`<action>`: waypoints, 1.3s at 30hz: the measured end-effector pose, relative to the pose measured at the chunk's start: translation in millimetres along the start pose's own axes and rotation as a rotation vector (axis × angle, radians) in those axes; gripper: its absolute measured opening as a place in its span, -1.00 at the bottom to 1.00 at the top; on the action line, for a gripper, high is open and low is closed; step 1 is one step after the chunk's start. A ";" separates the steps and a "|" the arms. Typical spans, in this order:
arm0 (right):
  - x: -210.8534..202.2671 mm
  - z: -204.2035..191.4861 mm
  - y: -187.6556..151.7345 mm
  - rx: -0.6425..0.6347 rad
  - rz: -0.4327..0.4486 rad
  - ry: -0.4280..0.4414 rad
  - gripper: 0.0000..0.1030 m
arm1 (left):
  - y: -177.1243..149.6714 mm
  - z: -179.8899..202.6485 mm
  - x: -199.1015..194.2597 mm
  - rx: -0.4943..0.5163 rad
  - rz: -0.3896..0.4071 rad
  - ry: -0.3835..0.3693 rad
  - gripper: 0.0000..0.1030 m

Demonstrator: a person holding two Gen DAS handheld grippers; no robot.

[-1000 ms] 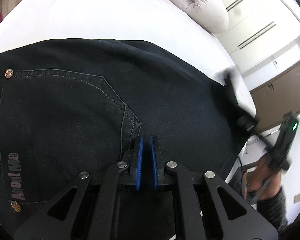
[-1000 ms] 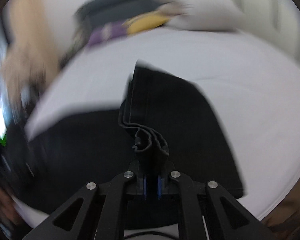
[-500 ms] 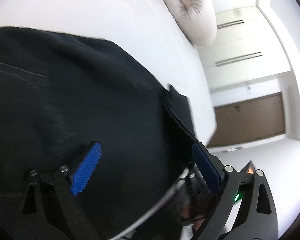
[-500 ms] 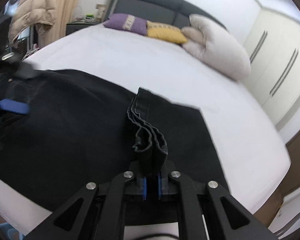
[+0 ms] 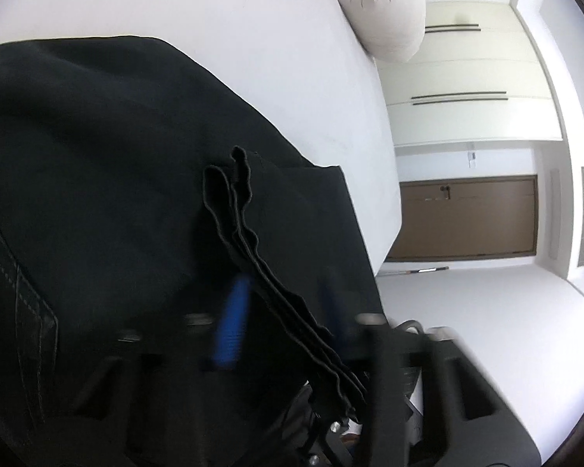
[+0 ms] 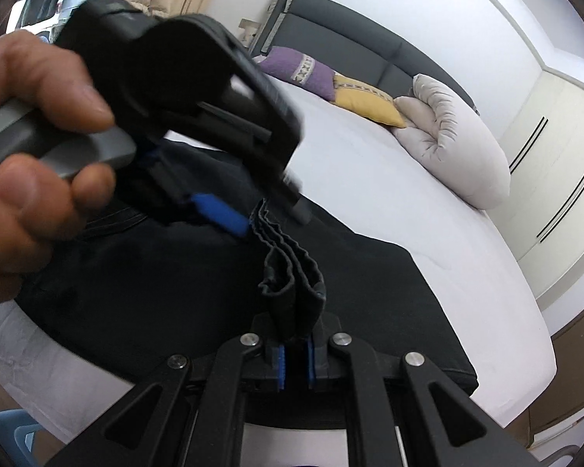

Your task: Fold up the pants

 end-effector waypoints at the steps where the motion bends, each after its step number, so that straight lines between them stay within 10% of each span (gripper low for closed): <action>1: -0.3 0.3 0.4 -0.003 0.001 -0.003 -0.83 | 0.1 0.3 -0.1 0.008 -0.002 0.004 -0.65; 19: -26.8 -66.7 6.9 -0.157 0.032 0.101 -0.83 | -19.5 -21.7 -74.6 0.097 0.082 0.130 -0.89; 39: 12.0 -82.6 -5.1 -0.151 -0.052 0.227 -0.66 | -14.7 -58.1 -31.8 0.027 0.108 0.262 -0.85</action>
Point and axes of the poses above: each gripper's, at about its wrist camera, not at the fingertips, and x roughly the way its jaws point, z to its right, y to its top, the point moved 8 cm from there along x, roughly the way its jaws point, and after that the axes turned 11 degrees about -z, right-handed, at the moved point
